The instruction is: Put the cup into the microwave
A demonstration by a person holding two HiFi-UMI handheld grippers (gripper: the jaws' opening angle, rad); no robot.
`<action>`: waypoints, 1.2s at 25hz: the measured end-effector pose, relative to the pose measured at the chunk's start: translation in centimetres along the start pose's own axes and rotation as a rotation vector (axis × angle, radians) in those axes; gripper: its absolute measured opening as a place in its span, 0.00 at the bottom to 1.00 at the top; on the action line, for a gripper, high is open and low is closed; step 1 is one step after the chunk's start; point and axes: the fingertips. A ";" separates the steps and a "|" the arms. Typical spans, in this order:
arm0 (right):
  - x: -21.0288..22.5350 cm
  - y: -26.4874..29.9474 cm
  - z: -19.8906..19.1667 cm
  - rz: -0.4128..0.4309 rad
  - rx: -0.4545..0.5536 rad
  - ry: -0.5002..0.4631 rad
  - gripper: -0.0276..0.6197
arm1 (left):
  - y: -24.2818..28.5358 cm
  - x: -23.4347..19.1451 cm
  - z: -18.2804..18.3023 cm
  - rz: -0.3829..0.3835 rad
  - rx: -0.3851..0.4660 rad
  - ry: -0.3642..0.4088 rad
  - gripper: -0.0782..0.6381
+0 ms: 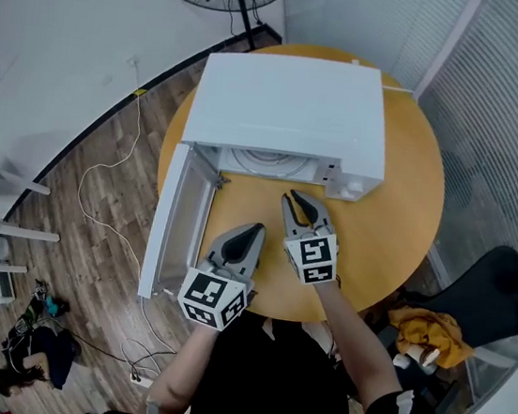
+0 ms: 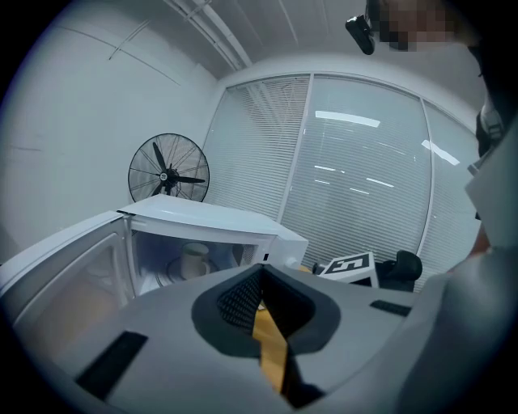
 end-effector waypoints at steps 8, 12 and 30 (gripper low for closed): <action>-1.6 -2.4 0.0 -0.005 0.006 0.054 0.09 | -0.9 0.5 -0.6 -0.027 -0.013 0.008 0.10; -2.8 -3.7 -0.7 -0.023 -0.010 0.061 0.08 | -1.7 0.9 -1.3 -0.055 -0.023 0.014 0.10; -12.8 -12.9 1.6 -0.144 0.011 0.055 0.06 | -12.0 2.4 -2.3 -0.216 0.034 0.045 0.10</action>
Point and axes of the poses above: the fingertips, and each gripper's own axes: y forward along the fingers, x to its right, z out of its top, and after that the axes turned 4 degrees about z, right-handed
